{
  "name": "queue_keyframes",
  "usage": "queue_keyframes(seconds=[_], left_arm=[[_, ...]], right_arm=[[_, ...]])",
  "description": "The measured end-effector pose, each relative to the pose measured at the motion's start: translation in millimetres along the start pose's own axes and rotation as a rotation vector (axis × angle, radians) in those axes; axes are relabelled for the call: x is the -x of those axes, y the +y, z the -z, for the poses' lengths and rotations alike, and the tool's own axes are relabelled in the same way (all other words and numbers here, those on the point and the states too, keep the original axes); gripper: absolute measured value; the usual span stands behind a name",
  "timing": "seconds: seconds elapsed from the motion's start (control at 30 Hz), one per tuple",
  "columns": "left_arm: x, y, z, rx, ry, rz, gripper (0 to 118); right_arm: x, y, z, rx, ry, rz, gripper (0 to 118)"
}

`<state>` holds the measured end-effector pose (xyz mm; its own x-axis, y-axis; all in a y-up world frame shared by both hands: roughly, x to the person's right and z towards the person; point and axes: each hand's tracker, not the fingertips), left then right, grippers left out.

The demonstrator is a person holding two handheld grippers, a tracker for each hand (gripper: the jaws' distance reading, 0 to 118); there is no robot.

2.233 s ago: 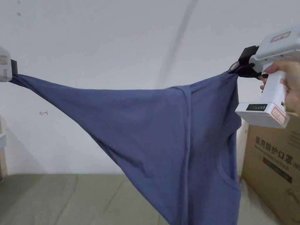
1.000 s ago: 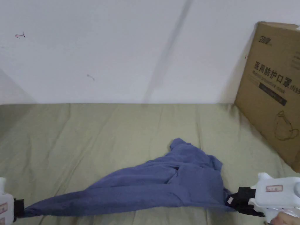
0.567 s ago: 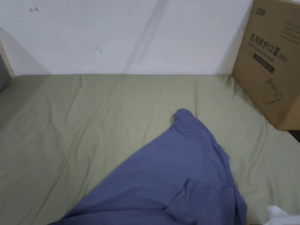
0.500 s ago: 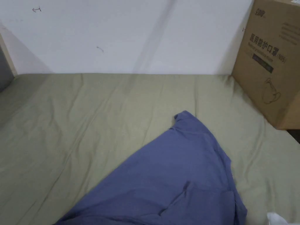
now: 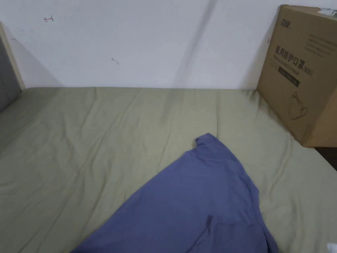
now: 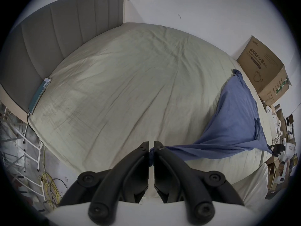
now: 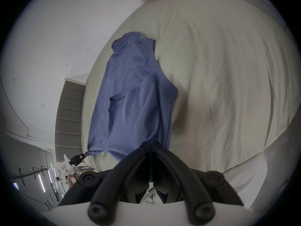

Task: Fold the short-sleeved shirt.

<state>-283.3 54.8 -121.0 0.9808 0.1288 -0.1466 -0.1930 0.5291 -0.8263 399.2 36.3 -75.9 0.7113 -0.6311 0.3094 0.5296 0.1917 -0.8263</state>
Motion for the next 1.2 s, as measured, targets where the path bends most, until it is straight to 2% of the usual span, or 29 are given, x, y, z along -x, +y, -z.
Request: queue_keyframes(seconds=[0.13, 0.27, 0.3, 0.33, 0.37, 0.4, 0.43, 0.47, 0.5, 0.57, 0.6, 0.63, 0.67, 0.7, 0.73, 0.77, 0.83, 0.93, 0.97, 1.0, 1.03, 1.07, 1.1, 1.2], left_arm=[[-3.9, -6.3, -5.6, -0.003, 0.018, 0.027, 4], [-1.2, -16.4, -5.9, -0.004, -0.002, -0.018, 5], [-1.0, -17.5, -4.9, -0.002, -0.002, -0.028, 9], [-3.1, -18.2, -5.6, 0.002, 0.030, -0.034, 21], [-3.6, -18.6, -7.4, 0.000, 0.072, -0.020, 32], [-3.8, -18.5, -10.2, -0.004, 0.098, 0.001, 41], [-3.2, -19.2, -15.1, -0.014, 0.095, 0.001, 56], [-3.1, -19.3, -23.2, -0.022, 0.087, -0.005, 66], [-2.6, -18.5, -30.7, -0.032, 0.074, -0.015, 70], [-3.6, -18.4, -47.7, -0.078, 0.012, -0.061, 70], [-3.0, -18.1, -55.1, -0.092, -0.018, -0.079, 69], [-4.0, -19.9, -61.6, -0.109, -0.048, -0.104, 67], [-5.7, -23.2, -66.4, -0.122, -0.075, -0.123, 58], [-7.9, -27.4, -69.1, -0.134, -0.086, -0.132, 40], [-9.1, -31.3, -70.5, -0.137, -0.093, -0.132, 7], [-11.1, -36.0, -69.0, -0.128, -0.086, -0.124, 1], [-9.6, -47.0, -63.2, -0.121, -0.082, -0.126, 0], [-0.5, -57.4, -54.0, -0.093, -0.073, -0.131, 1], [3.5, -58.1, -51.3, -0.094, -0.066, -0.134, 1], [7.1, -57.0, -49.0, -0.098, -0.054, -0.138, 12], [10.8, -54.4, -44.4, -0.100, -0.045, -0.139, 42], [14.4, -50.6, -38.2, -0.093, -0.033, -0.138, 64], [17.8, -46.8, -30.6, -0.078, -0.028, -0.135, 77], [22.0, -34.2, -6.7, -0.033, -0.024, -0.157, 80]], right_arm=[[3.2, -8.5, -0.1, 0.040, -0.020, -0.061, 0], [-4.0, -10.5, 2.5, 0.031, -0.027, -0.055, 0], [-2.7, -11.0, 2.9, -0.012, -0.029, -0.075, 0], [0.8, -11.7, 2.7, -0.041, -0.043, -0.096, 4], [6.1, -12.4, 0.6, -0.066, -0.066, -0.121, 18], [8.3, -11.4, -1.4, -0.093, -0.104, -0.166, 41], [13.4, -11.7, -4.3, -0.121, -0.137, -0.203, 72], [19.8, -12.7, -8.3, -0.142, -0.155, -0.241, 86], [26.6, -13.8, -12.5, -0.161, -0.174, -0.282, 88], [45.0, -17.2, -22.1, -0.196, -0.224, -0.383, 88], [55.9, -22.0, -26.2, -0.215, -0.217, -0.446, 87], [66.8, -29.4, -29.1, -0.242, -0.201, -0.495, 84], [76.1, -35.1, -30.9, -0.254, -0.178, -0.533, 76], [85.5, -41.4, -31.7, -0.258, -0.155, -0.549, 57], [93.3, -48.3, -29.4, -0.258, -0.131, -0.553, 26], [98.5, -54.8, -24.7, -0.259, -0.132, -0.532, 7], [101.1, -63.8, -13.6, -0.242, -0.084, -0.506, 2], [98.8, -73.6, 4.8, -0.193, -0.088, -0.506, 1], [96.9, -75.3, 9.6, -0.170, -0.103, -0.509, 1], [94.5, -76.5, 12.6, -0.167, -0.108, -0.502, 1], [91.3, -76.1, 14.6, -0.150, -0.104, -0.487, 1], [87.9, -75.6, 16.2, -0.137, -0.099, -0.469, 1], [85.5, -75.5, 16.9, -0.136, -0.100, -0.456, 1], [80.5, -75.0, 15.8, -0.136, -0.111, -0.432, 1]])
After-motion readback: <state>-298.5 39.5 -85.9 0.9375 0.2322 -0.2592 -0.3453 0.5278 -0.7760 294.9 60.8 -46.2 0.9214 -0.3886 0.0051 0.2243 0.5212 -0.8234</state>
